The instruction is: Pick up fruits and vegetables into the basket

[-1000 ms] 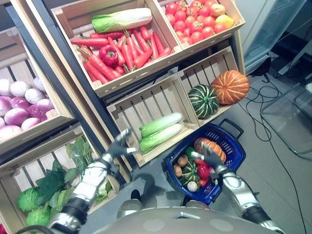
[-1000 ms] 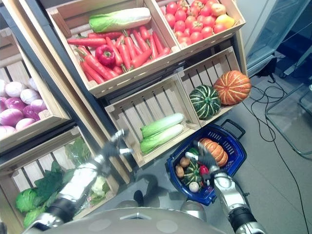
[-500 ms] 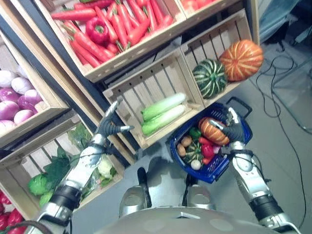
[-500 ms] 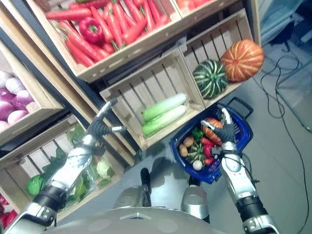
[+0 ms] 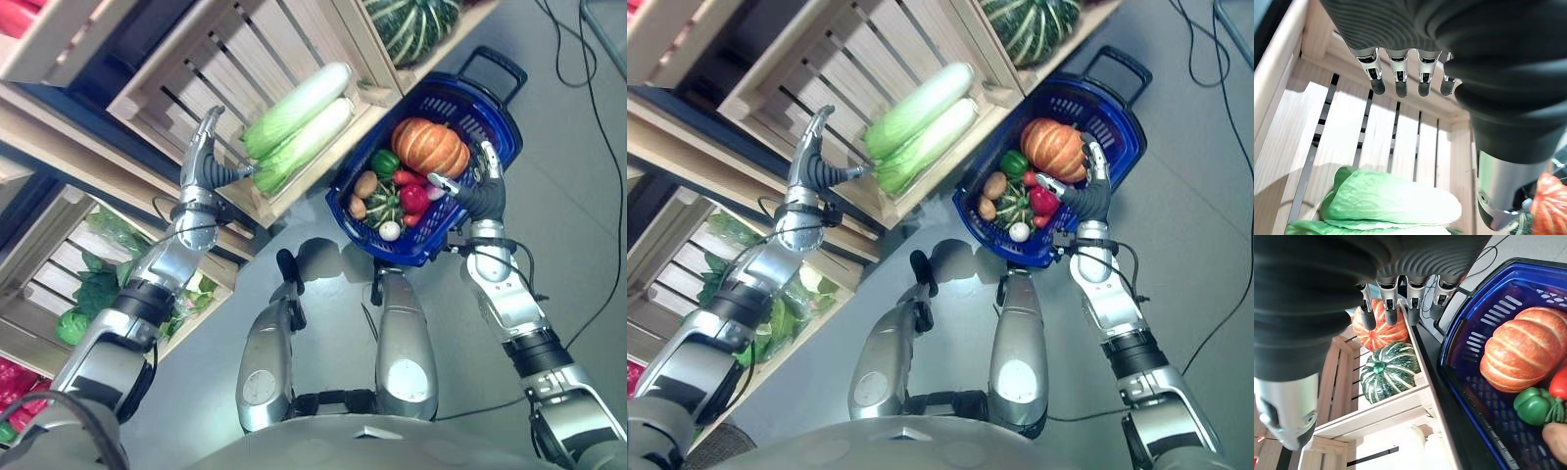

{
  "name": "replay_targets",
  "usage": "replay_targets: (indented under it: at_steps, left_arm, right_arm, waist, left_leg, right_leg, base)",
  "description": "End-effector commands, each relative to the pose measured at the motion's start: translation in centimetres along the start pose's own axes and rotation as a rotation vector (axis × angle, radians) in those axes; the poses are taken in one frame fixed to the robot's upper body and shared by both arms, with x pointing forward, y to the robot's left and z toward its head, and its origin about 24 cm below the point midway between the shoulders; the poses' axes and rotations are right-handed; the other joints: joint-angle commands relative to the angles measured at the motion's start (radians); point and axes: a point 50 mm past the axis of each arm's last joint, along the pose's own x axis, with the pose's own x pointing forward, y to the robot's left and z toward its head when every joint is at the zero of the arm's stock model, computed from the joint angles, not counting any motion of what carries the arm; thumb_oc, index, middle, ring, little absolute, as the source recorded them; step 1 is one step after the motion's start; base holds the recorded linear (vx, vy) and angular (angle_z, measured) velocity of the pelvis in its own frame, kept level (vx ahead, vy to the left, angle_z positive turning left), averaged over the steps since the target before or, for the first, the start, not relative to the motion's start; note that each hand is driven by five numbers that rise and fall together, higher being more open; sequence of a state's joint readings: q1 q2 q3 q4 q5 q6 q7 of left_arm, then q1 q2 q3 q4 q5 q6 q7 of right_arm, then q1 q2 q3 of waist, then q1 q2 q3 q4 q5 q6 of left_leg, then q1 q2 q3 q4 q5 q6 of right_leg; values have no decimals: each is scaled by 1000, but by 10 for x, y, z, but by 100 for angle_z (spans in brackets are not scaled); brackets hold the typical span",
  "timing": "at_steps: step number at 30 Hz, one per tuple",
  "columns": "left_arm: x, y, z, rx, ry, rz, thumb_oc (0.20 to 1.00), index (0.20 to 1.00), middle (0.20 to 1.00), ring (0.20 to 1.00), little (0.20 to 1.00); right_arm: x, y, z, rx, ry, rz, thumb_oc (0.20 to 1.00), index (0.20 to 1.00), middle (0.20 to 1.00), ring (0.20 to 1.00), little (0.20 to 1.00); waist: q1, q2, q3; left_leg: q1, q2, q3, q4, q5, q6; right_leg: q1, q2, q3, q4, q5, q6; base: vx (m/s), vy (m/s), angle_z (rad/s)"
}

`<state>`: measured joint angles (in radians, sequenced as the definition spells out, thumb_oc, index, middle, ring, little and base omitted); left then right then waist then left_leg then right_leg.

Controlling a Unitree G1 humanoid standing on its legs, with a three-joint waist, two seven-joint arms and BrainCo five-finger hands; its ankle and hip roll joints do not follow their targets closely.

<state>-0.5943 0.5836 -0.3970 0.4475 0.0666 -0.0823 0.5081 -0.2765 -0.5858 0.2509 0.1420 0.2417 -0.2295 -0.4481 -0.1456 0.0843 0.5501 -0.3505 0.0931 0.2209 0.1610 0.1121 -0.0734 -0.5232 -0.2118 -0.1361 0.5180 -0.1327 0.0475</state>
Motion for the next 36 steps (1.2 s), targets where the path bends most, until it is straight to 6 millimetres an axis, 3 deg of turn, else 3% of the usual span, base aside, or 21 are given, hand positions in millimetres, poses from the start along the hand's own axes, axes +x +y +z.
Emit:
replay_targets:
  at_steps: [1,9,11,12,13,14,25,36]
  left_arm:
    - [13,20,8,15,-19,114,1000,1000,1000,1000,1000]
    - [41,46,5,54,113,256,1000,1000,1000,1000,1000]
    - [45,52,2,43,155,301,1000,1000,1000,1000,1000]
    - [46,54,-3,47,182,323,1000,1000,1000,1000,1000]
    - [48,57,-2,45,183,337,1000,1000,1000,1000,1000]
    - [50,64,-6,59,210,381,1000,1000,1000,1000,1000]
    - [66,112,-12,124,359,590,1000,1000,1000,1000,1000]
    - [71,118,-22,-7,504,556,1000,1000,1000,1000,1000]
  right_arm:
    - [1,7,24,9,-106,62,1000,1000,1000,1000,1000]
    - [0,6,33,-34,-106,173,1000,1000,1000,1000,1000]
    - [-2,5,33,-37,-97,178,1000,1000,1000,1000,1000]
    - [-4,5,31,-37,-86,181,1000,1000,1000,1000,1000]
    - [-3,5,32,-36,-92,181,1000,1000,1000,1000,1000]
    - [-6,3,29,-42,-78,182,1000,1000,1000,1000,1000]
    - [-8,-3,18,-19,-17,144,1000,1000,1000,1000,1000]
    - [-6,1,12,-20,20,115,1000,1000,1000,1000,1000]
  waist:
    - [-20,-28,-30]
    - [-79,-32,-30]
    - [-91,-33,-30]
    - [-100,-35,-30]
    - [-102,-36,-30]
    - [-114,-41,-30]
    - [-159,-57,-30]
    - [-177,-71,-30]
  left_leg:
    - [-73,29,23,160,-115,-12]
    - [-238,42,58,238,-124,-14]
    - [-258,45,64,246,-124,-15]
    - [-253,44,57,261,-153,-25]
    - [-273,47,69,255,-127,-16]
    - [-271,47,62,270,-156,-27]
    - [-344,59,81,317,-175,-31]
    - [-402,70,88,341,-182,-33]
  right_leg:
    - [-55,54,4,34,-15,12]
    - [-228,71,52,79,-10,2]
    - [-251,75,62,84,-8,2]
    - [-246,77,73,96,-37,10]
    - [-267,78,71,85,-7,2]
    - [-264,82,85,93,-32,10]
    - [-338,98,129,91,-19,8]
    - [-393,104,146,81,2,15]
  base:
    - [26,44,-14]
    - [26,90,-13]
    - [66,73,-16]
    - [31,50,-14]
    - [122,68,-13]
    - [52,54,-15]
    - [23,15,-7]
    - [5,7,-3]
